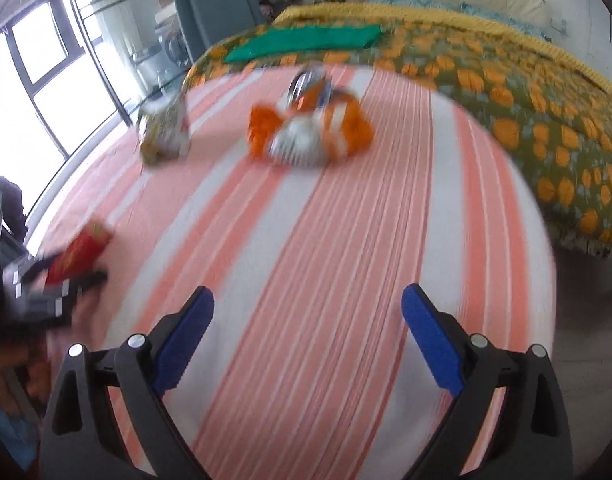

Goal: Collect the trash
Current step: 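Grasp the red snack wrapper with the left tool while the right tool grasps the orange-and-white bundle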

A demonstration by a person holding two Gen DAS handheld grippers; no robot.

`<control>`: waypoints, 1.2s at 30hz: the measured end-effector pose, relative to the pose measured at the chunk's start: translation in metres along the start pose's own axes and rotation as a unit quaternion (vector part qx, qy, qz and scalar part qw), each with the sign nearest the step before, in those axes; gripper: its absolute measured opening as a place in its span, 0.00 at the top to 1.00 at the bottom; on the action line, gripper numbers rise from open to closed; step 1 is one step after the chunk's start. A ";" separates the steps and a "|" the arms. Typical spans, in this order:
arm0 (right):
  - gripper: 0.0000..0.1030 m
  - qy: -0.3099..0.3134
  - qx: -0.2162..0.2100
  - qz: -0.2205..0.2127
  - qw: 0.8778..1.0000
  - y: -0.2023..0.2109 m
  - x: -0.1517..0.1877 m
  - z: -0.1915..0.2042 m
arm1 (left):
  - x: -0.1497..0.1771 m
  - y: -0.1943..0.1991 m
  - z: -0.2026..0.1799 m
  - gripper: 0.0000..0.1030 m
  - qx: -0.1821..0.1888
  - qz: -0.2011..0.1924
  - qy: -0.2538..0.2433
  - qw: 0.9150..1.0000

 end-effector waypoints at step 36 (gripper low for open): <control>0.55 0.121 -0.039 0.066 0.990 -0.096 -0.039 0.056 | -0.003 -0.005 -0.001 0.05 0.001 0.002 0.003 1.000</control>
Point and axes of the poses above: each gripper's, at about its wrist camera, not at the fingertips, and y roughly against the way its jaws point, z to its left, x to its underside, the point moved 1 cm from there along -y, roughly the way its jaws point, and after that the axes turned 15 degrees about -z, right-handed, at the moved point
